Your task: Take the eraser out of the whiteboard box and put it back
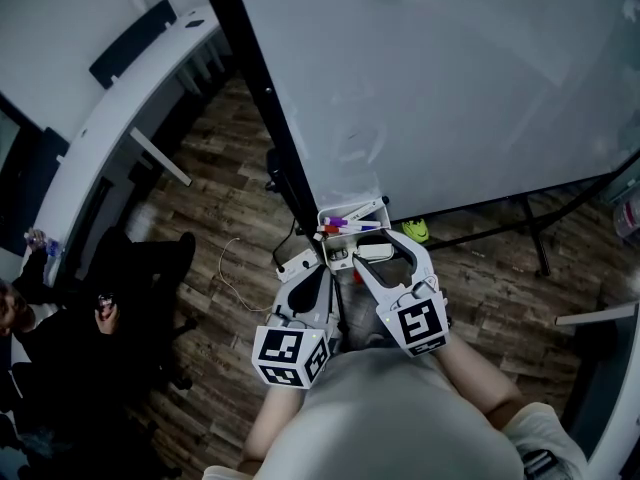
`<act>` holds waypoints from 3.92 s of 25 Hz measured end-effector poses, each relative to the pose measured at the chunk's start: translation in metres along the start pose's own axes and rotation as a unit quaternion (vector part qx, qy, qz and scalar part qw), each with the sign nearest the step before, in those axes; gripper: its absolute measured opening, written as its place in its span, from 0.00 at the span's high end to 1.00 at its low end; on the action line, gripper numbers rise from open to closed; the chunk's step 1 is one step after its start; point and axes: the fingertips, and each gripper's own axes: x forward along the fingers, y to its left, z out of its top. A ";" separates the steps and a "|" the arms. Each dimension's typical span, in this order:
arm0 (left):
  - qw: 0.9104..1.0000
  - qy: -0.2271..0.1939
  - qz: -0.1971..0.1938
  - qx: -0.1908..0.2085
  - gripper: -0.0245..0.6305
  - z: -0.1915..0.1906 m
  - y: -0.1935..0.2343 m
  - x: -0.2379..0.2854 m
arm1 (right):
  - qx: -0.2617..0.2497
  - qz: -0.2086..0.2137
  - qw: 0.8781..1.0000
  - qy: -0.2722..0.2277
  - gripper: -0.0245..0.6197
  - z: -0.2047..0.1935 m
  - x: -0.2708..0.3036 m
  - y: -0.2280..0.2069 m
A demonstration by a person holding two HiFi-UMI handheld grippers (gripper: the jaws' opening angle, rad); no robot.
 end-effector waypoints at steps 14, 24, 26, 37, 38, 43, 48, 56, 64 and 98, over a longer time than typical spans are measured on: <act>1.000 0.000 -0.008 0.003 0.96 -0.002 -0.002 -0.006 | -0.010 -0.009 1.000 -0.016 0.57 0.017 -0.006 -0.001; 1.000 -0.003 -0.018 0.008 0.96 0.000 -0.004 -0.012 | -0.016 -0.021 0.999 -0.031 0.57 0.037 -0.013 -0.003; 1.000 -0.003 -0.020 0.009 0.96 0.000 -0.004 -0.014 | -0.016 -0.023 0.999 -0.034 0.58 0.042 -0.014 -0.003; 0.999 -0.004 -0.042 0.014 0.96 0.002 -0.005 -0.023 | -0.024 -0.051 0.997 -0.057 0.58 0.072 -0.024 0.000; 0.999 -0.005 -0.045 0.014 0.96 0.003 -0.006 -0.024 | -0.030 -0.054 0.996 -0.060 0.58 0.076 -0.025 0.000; 0.998 -0.004 -0.056 0.019 0.96 0.006 -0.008 -0.029 | -0.063 -0.062 0.994 -0.071 0.58 0.085 -0.031 0.003; 0.997 -0.005 -0.068 0.023 0.96 0.007 -0.011 -0.033 | -0.064 -0.078 0.992 -0.082 0.58 0.095 -0.039 0.004; 0.996 -0.004 -0.090 0.027 0.96 0.009 -0.019 -0.043 | -0.070 -0.098 0.990 -0.078 0.58 0.105 -0.055 0.014; 0.993 -0.006 -0.116 0.032 0.96 0.011 -0.026 -0.049 | -0.067 -0.118 0.989 -0.066 0.58 0.103 -0.068 0.027; 0.978 0.010 -0.200 0.061 0.96 0.002 -0.032 -0.097 | -0.030 -0.207 0.977 -0.039 0.58 0.098 -0.109 0.092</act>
